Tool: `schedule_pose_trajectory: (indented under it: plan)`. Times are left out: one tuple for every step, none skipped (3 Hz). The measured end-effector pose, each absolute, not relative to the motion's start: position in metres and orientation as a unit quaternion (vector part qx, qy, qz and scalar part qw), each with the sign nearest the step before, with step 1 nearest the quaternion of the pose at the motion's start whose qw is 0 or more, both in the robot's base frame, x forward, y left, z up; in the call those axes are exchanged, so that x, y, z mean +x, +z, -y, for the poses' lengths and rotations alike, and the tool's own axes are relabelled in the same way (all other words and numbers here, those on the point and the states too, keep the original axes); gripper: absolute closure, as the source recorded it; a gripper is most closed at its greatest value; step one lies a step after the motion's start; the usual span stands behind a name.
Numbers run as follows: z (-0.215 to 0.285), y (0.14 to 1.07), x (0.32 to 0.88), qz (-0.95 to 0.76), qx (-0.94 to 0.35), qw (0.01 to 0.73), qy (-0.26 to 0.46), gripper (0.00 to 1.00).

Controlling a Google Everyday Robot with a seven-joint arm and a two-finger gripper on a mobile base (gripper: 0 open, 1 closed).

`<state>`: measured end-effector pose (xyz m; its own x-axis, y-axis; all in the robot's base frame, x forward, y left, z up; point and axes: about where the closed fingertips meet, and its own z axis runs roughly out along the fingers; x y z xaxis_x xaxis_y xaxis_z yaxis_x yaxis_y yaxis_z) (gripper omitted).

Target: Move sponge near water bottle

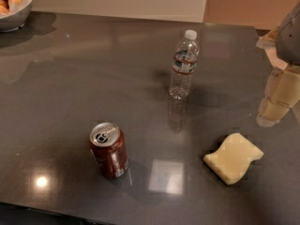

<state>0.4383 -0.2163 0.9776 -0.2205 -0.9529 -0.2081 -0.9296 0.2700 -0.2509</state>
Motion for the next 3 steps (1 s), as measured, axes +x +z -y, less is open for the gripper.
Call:
schedule_pose_trajectory:
  plan:
    - [0.216, 0.978, 0.438, -0.78, -0.603, 0.161, -0.036, 0.0]
    - [0.215, 0.979, 0.438, -0.774, -0.611, 0.161, -0.032, 0.0]
    - [0.21, 0.959, 0.43, -0.752, -0.644, 0.142, -0.012, 0.0]
